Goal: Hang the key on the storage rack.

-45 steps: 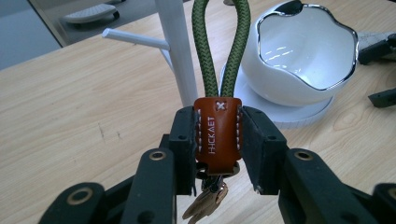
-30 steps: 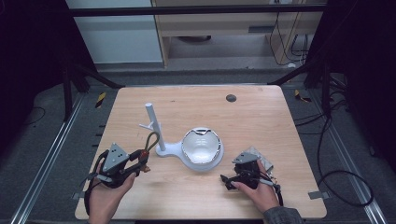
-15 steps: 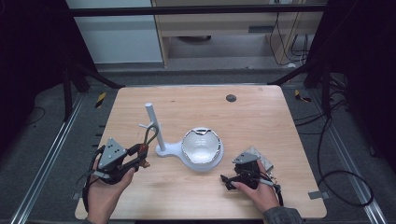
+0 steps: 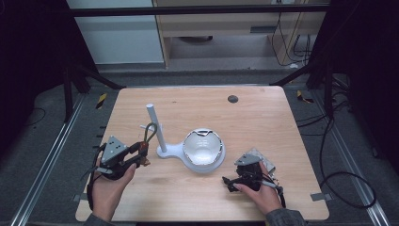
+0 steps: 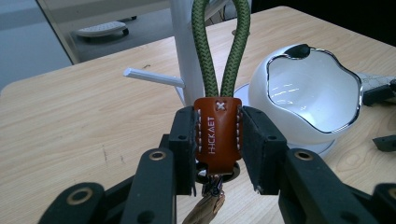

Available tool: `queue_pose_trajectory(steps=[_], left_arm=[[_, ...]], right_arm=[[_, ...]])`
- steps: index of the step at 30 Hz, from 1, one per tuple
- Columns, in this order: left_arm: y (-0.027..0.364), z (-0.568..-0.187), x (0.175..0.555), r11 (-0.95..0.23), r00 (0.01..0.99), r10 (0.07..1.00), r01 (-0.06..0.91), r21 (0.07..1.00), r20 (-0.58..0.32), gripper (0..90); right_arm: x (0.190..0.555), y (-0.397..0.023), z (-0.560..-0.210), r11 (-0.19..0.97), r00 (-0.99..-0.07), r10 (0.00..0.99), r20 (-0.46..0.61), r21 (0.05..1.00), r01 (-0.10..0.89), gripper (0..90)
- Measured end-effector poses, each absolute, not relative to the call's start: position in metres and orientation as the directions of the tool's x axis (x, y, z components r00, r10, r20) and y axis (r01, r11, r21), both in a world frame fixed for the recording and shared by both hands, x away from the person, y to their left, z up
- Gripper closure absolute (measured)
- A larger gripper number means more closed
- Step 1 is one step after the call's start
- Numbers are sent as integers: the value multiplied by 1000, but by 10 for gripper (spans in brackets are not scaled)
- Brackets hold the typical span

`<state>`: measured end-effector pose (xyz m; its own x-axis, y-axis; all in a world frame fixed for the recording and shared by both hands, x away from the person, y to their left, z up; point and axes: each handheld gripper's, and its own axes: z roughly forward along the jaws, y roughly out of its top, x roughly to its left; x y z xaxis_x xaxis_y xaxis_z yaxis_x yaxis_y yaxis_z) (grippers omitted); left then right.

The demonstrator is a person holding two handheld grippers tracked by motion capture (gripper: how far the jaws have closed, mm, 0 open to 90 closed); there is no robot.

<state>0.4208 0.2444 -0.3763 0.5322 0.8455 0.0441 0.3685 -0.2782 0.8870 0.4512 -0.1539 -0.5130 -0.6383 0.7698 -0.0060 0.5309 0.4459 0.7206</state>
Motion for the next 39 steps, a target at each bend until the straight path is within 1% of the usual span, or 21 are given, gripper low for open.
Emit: queue_pose_trajectory(steps=[14, 39], left_arm=[[241, -387, 437, -266, 513, 858, 406, 874, 23, 659], [236, -396, 449, -266, 508, 861, 434, 861, 10, 659]], right_arm=[[451, -154, -513, 448, -639, 769, -9, 721, 528, 2], [451, -155, -513, 451, -642, 767, -11, 721, 526, 2]])
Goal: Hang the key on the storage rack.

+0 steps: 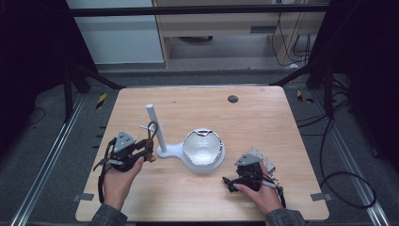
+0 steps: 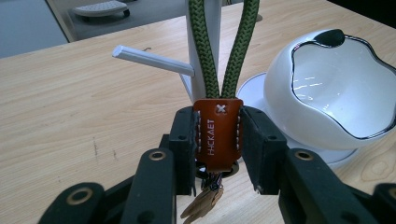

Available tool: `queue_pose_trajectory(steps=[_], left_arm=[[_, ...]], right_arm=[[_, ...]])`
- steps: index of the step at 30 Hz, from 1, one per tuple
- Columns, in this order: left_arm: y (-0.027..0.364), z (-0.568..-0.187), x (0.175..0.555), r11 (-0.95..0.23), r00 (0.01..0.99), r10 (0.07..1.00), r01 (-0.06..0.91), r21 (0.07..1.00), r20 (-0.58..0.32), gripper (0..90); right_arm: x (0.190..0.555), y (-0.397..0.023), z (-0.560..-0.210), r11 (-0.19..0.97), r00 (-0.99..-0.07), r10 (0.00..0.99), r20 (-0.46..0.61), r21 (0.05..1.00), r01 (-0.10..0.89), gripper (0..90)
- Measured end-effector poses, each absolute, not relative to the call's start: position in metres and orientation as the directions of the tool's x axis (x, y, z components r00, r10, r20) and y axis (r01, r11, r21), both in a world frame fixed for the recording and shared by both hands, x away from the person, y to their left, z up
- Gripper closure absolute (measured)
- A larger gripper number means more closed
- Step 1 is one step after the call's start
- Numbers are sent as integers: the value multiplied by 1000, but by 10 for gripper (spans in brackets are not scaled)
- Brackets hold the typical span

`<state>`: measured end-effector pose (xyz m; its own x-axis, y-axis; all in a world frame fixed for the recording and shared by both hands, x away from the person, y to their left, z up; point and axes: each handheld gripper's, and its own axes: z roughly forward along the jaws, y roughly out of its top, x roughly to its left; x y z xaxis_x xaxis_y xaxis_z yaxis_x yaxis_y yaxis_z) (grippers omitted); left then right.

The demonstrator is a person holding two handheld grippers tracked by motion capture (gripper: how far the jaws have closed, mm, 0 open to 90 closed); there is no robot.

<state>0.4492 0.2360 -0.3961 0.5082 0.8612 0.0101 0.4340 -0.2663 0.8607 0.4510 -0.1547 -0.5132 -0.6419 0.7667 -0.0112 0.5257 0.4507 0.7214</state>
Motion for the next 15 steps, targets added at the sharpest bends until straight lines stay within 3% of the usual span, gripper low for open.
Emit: queue_pose_trajectory(steps=[5, 9, 15], left_arm=[[235, -398, 449, -262, 509, 860, 430, 864, 7, 645], [235, -403, 448, -256, 504, 864, 432, 865, 5, 474], [237, -426, 444, -287, 491, 871, 450, 846, 35, 332]], right_arm=[[451, -155, -513, 451, -642, 767, -11, 721, 526, 2], [451, -155, -513, 450, -641, 767, -10, 721, 527, 2], [450, -155, -513, 447, -639, 769, -9, 722, 527, 2]])
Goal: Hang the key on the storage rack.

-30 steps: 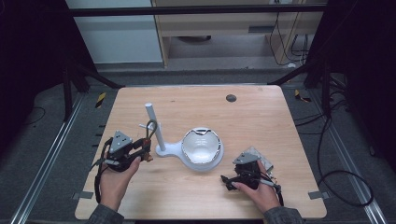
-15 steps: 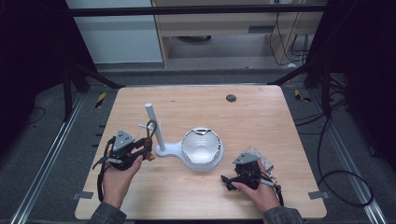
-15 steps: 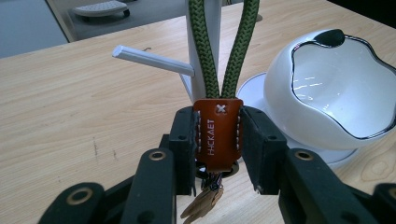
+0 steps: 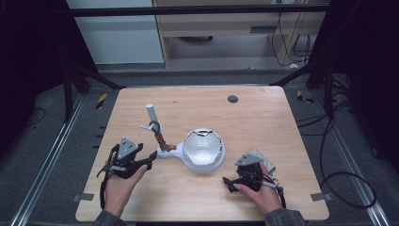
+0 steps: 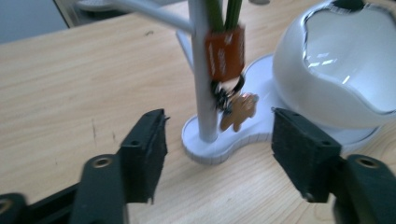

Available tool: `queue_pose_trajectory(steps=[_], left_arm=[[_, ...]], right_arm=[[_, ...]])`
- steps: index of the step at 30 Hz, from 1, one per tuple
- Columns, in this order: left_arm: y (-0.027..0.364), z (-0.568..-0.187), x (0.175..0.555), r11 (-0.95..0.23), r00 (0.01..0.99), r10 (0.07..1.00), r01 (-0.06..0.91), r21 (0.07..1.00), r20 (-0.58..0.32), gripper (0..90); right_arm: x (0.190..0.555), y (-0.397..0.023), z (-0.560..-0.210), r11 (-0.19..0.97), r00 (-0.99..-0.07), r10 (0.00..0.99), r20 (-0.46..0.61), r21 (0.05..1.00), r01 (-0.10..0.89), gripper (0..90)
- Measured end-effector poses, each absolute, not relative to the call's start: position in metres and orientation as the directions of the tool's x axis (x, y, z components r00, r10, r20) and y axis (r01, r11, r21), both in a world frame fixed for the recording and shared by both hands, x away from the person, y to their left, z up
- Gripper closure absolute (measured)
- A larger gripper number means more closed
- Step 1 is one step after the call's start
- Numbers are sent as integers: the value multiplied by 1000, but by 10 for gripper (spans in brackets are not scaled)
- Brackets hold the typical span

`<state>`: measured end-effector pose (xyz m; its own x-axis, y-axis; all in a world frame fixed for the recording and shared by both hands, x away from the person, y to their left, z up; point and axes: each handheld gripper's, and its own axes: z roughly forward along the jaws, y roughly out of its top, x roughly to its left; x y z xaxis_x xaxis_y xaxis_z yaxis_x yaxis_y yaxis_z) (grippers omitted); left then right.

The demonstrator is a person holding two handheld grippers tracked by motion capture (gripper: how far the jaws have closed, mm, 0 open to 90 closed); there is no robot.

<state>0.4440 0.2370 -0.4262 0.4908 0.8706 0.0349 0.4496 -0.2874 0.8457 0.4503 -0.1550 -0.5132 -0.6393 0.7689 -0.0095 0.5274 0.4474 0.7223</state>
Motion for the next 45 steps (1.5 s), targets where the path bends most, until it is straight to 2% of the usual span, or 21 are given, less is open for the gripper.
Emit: queue_pose_trajectory(steps=[8, 14, 18, 21, 28, 35, 45], left_arm=[[248, -461, 452, -277, 460, 888, 522, 807, 7, 159], [257, -476, 458, -269, 453, 891, 555, 788, -15, 109], [264, -480, 460, -268, 434, 901, 568, 778, -7, 86], [267, -486, 460, -271, 430, 902, 610, 744, -24, 81], [269, -492, 462, -265, 421, 906, 626, 733, -32, 78], [262, -495, 463, -305, 459, 888, 624, 720, -22, 69], [262, -503, 465, -327, 465, 885, 636, 699, -9, 67]], right_arm=[[449, -156, -513, 440, -630, 776, -6, 721, 535, 2], [447, -156, -513, 432, -621, 784, -2, 720, 543, 5], [447, -157, -508, 448, -625, 780, -1, 699, 558, 57], [443, -160, -499, 479, -648, 762, -14, 686, 548, 43], [443, -172, -470, 532, -664, 746, -47, 641, 553, 62], [446, -204, -440, 512, -602, 797, -52, 587, 627, 88], [445, -239, -438, 469, -542, 840, -27, 542, 698, 79]])
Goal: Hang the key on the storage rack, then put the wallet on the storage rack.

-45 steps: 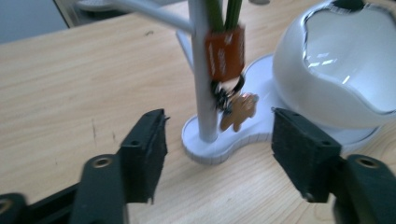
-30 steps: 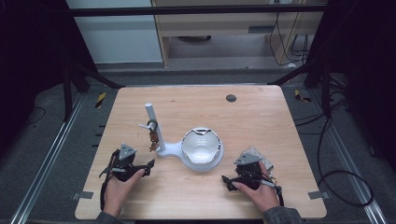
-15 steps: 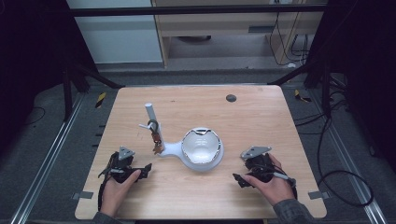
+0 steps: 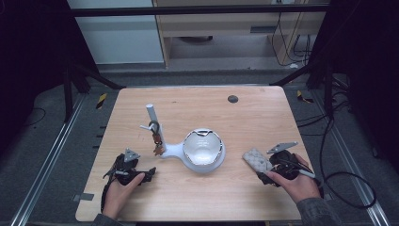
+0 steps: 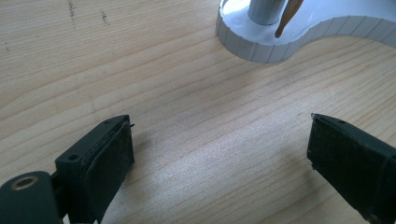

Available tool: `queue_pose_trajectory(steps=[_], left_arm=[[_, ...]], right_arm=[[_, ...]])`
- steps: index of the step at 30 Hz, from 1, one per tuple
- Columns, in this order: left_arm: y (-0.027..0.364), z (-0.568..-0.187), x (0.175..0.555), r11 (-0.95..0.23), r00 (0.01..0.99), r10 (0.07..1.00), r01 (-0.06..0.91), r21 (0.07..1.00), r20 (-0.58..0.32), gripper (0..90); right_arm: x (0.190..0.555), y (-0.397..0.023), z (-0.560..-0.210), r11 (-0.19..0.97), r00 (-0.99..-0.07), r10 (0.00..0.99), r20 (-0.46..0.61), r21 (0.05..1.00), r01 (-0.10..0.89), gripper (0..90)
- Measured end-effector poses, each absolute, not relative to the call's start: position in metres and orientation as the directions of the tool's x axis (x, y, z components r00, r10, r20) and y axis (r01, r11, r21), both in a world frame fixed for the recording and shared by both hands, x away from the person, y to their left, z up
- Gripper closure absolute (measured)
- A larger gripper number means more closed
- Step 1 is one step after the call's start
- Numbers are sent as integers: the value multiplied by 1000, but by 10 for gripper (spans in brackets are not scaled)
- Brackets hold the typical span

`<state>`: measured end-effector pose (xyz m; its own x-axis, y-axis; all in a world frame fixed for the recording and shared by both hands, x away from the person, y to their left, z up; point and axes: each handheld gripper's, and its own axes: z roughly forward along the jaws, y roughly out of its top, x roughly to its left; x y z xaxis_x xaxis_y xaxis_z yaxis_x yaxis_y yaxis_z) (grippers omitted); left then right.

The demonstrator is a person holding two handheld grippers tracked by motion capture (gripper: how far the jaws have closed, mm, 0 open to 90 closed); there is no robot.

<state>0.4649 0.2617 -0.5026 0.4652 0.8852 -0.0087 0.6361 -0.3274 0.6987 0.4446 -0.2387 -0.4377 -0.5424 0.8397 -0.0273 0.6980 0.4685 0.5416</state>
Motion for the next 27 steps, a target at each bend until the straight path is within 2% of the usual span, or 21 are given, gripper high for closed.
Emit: queue_pose_trajectory(steps=[11, 18, 27], left_arm=[[260, -508, 464, -339, 470, 883, 614, 713, 15, 31], [261, -509, 463, -337, 471, 882, 607, 719, 16, 30], [260, -509, 463, -338, 467, 884, 609, 718, 21, 25]], right_arm=[[453, -256, -440, 453, -516, 856, -24, 516, 727, 71], [453, -253, -439, 454, -520, 854, -31, 533, 714, 61], [454, -248, -441, 474, -541, 841, -17, 507, 720, 51]])
